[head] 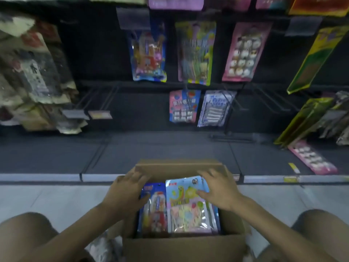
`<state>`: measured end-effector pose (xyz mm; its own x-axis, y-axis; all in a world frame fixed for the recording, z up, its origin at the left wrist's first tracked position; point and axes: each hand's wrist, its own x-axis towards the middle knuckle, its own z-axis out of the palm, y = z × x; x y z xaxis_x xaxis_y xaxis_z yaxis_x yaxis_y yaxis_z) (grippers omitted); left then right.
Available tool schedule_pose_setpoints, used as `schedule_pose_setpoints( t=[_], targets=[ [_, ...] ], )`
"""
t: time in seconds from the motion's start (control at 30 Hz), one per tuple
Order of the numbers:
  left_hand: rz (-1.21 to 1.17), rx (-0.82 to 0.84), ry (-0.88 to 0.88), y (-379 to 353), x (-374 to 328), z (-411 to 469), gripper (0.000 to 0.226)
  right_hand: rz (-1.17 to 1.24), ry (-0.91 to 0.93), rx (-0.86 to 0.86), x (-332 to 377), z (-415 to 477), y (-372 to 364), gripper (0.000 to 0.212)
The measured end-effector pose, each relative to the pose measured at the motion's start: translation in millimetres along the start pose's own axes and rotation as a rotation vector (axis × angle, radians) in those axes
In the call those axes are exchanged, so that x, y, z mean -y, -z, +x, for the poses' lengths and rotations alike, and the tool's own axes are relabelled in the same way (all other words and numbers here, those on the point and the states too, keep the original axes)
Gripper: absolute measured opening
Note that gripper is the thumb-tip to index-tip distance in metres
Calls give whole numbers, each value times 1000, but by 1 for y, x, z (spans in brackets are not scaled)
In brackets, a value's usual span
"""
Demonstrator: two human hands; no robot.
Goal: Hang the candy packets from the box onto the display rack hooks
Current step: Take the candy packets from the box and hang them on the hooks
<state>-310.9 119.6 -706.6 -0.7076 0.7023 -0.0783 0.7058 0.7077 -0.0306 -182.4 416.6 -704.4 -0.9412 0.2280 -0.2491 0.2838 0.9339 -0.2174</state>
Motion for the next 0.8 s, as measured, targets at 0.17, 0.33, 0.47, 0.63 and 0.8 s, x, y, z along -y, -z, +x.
schedule_pose_setpoints(
  t=[0.17, 0.33, 0.47, 0.63, 0.8],
  targets=[
    [123, 259, -74, -85, 10, -2, 57, 219, -251, 248, -39, 29, -102, 81],
    [153, 370, -199, -110, -3, -7, 55, 401, -416, 192, -33, 30, -133, 63],
    [-51, 436, -179, -131, -10, -4, 46, 604, -552, 168, -28, 37, -153, 65],
    [-156, 568, -99, -148, -22, -7, 40, 840, -736, 59, -16, 51, -164, 42],
    [-302, 656, -134, -155, -14, -1, 23, 981, -795, -17, -34, 68, -191, 65]
  ],
)
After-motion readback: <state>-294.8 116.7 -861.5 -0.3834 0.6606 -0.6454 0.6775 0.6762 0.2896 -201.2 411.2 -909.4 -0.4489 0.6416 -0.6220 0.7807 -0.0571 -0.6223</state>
